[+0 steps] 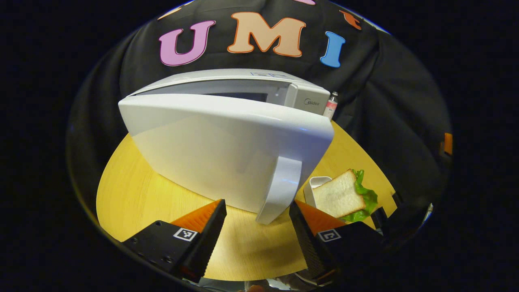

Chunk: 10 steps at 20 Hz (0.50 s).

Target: Open the microwave oven with the left hand, put the food in, and close the microwave oven.

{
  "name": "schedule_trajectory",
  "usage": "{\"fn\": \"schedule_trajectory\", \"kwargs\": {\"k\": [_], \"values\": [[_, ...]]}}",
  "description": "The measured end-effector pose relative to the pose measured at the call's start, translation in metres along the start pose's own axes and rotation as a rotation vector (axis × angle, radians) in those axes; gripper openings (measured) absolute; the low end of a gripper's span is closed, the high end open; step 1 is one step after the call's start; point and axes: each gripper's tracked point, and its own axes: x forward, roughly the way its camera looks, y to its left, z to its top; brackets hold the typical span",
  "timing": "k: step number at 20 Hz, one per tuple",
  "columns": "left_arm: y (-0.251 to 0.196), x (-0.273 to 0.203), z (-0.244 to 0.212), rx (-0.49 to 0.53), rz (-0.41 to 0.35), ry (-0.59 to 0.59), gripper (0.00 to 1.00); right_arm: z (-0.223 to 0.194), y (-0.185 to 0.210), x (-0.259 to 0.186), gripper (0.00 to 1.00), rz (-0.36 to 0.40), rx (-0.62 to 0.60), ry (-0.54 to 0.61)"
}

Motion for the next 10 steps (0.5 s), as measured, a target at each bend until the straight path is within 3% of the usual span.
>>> {"fn": "schedule_trajectory", "kwargs": {"k": [3,4,9,10], "values": [[0.014,-0.009,-0.009,-0.034,0.028,0.005,0.94,0.002,-0.001,0.002,0.91,0.002,-0.015,-0.002],[0.016,-0.014,-0.013,-0.05,0.027,0.008,1.0,0.001,-0.002,0.004,0.91,0.005,-0.012,0.0],[0.031,-0.041,-0.034,-0.078,0.067,0.025,1.0,-0.008,-0.001,0.013,0.91,0.024,0.004,0.024],[0.036,-0.047,-0.038,-0.085,0.079,0.026,1.0,-0.013,-0.001,0.015,0.99,0.027,0.007,0.037]]}}
